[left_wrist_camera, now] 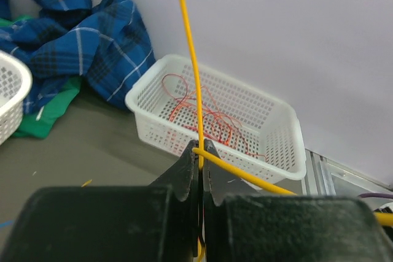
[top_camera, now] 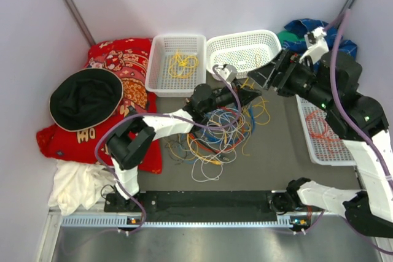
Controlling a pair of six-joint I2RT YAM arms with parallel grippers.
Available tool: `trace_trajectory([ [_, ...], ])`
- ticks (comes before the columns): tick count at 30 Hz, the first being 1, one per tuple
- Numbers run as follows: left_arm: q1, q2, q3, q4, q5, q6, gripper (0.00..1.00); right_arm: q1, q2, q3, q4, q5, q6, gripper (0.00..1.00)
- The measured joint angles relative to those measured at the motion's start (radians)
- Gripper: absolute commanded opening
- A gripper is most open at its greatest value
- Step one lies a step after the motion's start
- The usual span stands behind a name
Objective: Untangle the cables
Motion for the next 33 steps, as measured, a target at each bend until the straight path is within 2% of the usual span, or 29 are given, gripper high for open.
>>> trace_trajectory([
  [4, 0.032, -0.108, 0.058, -0.273, -0.04, 0.003, 0.0, 0.0, -0.048, 0.005, -0.003, 0.067, -0.045, 0.99],
  [8, 0.095, -0.174, 0.287, -0.583, -0.096, -0.013, 0.0, 0.0, -0.097, 0.024, -0.014, 0.138, -0.08, 0.99],
  [14, 0.225, -0.223, 0.612, -0.908, -0.181, -0.054, 0.0, 0.0, -0.217, -0.001, -0.013, 0.251, -0.11, 0.99],
  [21, 0.315, -0.235, 0.758, -1.095, -0.29, -0.043, 0.0, 0.0, -0.326, -0.098, -0.004, 0.33, -0.124, 0.99],
  [26, 0.399, -0.158, 0.853, -1.16, -0.33, -0.034, 0.0, 0.0, -0.339, -0.211, 0.002, 0.338, -0.122, 0.99],
  [33, 0.566, 0.018, 0.883, -1.206, -0.348, -0.069, 0.0, 0.0, -0.356, -0.342, 0.003, 0.333, -0.109, 0.99],
])
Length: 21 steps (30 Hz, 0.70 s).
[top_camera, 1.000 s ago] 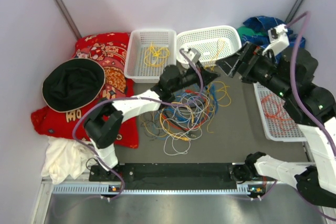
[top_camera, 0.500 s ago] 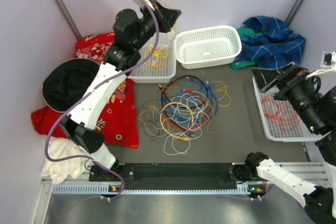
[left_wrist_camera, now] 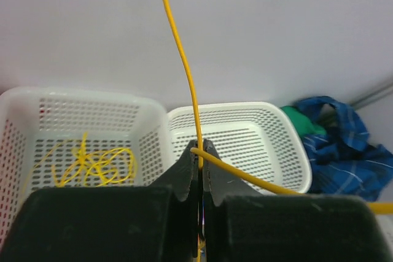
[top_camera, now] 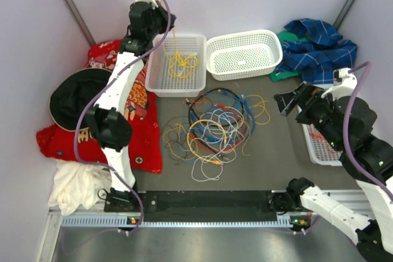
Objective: Untangle the cables
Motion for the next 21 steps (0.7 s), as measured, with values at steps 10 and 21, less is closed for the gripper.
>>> trace_trajectory([
  [10, 0.069, 0.282, 0.047, -0.103, 0.081, -0.027, 0.99, 0.0, 0.072, -0.07, 0.034, 0.004, -0.006, 0.99],
  [21, 0.053, 0.128, -0.035, -0.144, 0.02, 0.022, 0.99, 0.0, 0.146, -0.151, 0.108, -0.019, -0.015, 0.99],
])
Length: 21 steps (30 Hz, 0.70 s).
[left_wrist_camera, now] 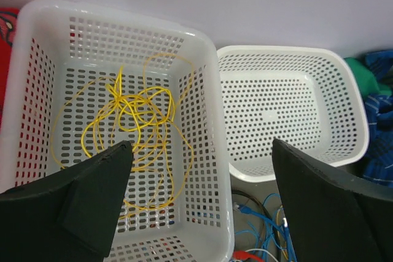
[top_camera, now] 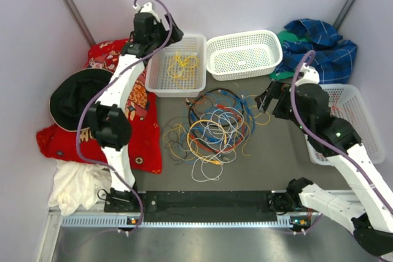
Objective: Untangle the cables
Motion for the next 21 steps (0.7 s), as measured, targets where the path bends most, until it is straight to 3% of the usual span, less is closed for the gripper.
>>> trace_trajectory([
  [5, -0.061, -0.258, -0.233, 0.052, -0.064, -0.004, 0.99, 0.0, 0.019, -0.132, 0.058, 0.027, 0.006, 0.99],
  [13, -0.484, -0.557, -0.654, 0.079, -0.141, -0.011, 0.99, 0.0, 0.231, -0.258, 0.095, 0.011, 0.04, 0.99],
  [16, -0.531, -0.652, -0.837, 0.07, -0.147, -0.05, 0.99, 0.0, 0.278, -0.272, 0.127, -0.043, 0.047, 0.99],
  [21, -0.513, -0.903, -1.127, 0.06, -0.169, -0.129, 0.99, 0.001, 0.29, -0.359, 0.248, -0.158, 0.082, 0.99],
])
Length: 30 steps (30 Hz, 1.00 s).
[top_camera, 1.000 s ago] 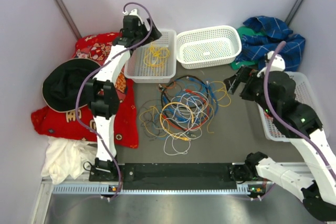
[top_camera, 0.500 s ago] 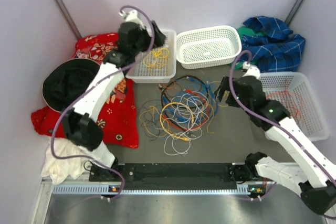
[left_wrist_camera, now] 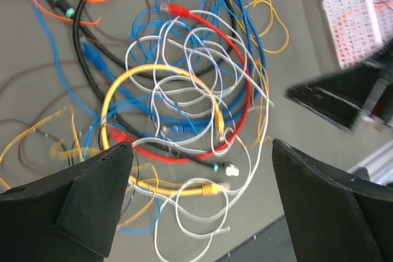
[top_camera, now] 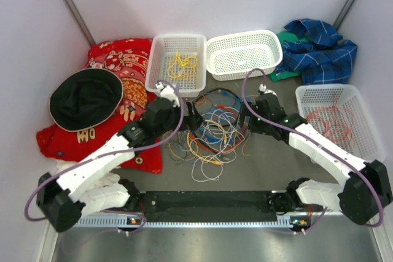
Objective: Untangle the cables
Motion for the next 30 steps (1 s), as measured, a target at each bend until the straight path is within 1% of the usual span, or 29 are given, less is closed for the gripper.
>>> trace_trajectory([
  [2, -0.001, -0.085, -0.063, 0.007, 0.01, -0.019, 0.99, 0.0, 0.031, -0.019, 0.035, -0.044, 0.016, 0.99],
  [4, -0.004, -0.158, -0.117, 0.026, 0.026, -0.039, 0.99, 0.001, 0.097, -0.019, 0.081, -0.091, 0.037, 0.99],
  [6, -0.005, -0.215, -0.164, 0.037, 0.036, -0.056, 0.99, 0.001, 0.162, -0.019, 0.124, -0.127, 0.054, 0.9],
  [7, -0.006, -0.235, -0.182, 0.036, 0.041, -0.061, 0.99, 0.001, 0.198, -0.019, 0.143, -0.147, 0.063, 0.83],
  [8, -0.008, -0.249, -0.194, 0.035, 0.045, -0.065, 0.99, 0.001, 0.231, -0.019, 0.157, -0.166, 0.07, 0.59],
  [10, -0.008, -0.26, -0.201, 0.03, 0.05, -0.069, 0.99, 0.001, 0.283, -0.019, 0.176, -0.202, 0.087, 0.35],
  [11, -0.009, -0.262, -0.201, 0.029, 0.052, -0.071, 0.99, 0.001, 0.294, -0.018, 0.179, -0.214, 0.083, 0.18],
  [13, -0.009, -0.264, -0.201, 0.03, 0.052, -0.076, 0.99, 0.003, 0.295, -0.018, 0.182, -0.226, 0.095, 0.05],
  [14, -0.009, -0.264, -0.201, 0.03, 0.052, -0.081, 0.99, 0.005, 0.286, -0.017, 0.185, -0.227, 0.099, 0.0],
  [16, -0.009, -0.264, -0.203, 0.037, 0.051, -0.096, 0.99, 0.012, 0.251, -0.016, 0.18, -0.219, 0.093, 0.0],
  [20, -0.008, -0.27, -0.221, 0.092, 0.053, -0.134, 0.99, 0.068, 0.108, 0.032, 0.132, -0.158, 0.054, 0.0],
  [25, -0.008, -0.302, -0.269, 0.234, 0.093, -0.158, 0.99, 0.124, -0.058, 0.161, 0.11, -0.138, 0.001, 0.0],
  [30, -0.008, -0.318, -0.277, 0.376, 0.161, -0.154, 0.99, 0.125, -0.16, 0.205, 0.072, -0.138, -0.01, 0.0],
])
